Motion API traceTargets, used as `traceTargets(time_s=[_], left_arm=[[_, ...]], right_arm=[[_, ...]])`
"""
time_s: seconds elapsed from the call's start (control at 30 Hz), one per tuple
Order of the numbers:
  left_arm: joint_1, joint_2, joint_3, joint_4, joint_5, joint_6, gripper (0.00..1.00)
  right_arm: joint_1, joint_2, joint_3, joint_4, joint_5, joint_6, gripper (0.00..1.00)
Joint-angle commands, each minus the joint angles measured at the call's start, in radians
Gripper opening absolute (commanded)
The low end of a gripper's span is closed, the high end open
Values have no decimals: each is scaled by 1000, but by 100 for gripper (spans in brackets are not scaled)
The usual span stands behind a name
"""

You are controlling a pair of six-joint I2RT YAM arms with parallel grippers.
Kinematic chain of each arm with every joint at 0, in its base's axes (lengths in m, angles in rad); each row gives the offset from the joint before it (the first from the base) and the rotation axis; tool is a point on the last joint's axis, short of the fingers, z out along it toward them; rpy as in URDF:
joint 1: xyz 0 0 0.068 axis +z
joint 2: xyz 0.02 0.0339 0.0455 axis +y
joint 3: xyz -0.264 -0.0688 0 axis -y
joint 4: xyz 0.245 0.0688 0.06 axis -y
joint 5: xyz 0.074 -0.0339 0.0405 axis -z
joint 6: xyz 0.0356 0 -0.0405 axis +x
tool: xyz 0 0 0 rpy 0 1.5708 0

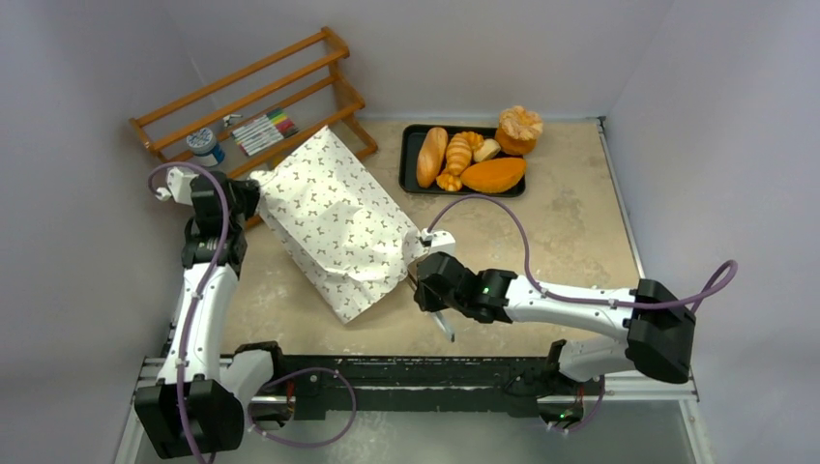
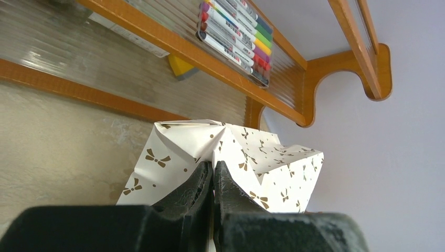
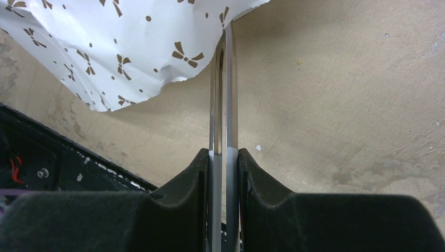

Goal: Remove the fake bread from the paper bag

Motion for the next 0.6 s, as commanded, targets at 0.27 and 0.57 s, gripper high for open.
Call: traceTargets(time_s=[0.27, 0.57], left_arm=[[-85, -11, 24, -16, -150, 55, 0], [-118, -2, 71, -63, -227, 81, 0]], right_arm=[[5, -7, 49, 51, 7, -16, 0], [3, 6, 52, 56, 7, -21, 0]])
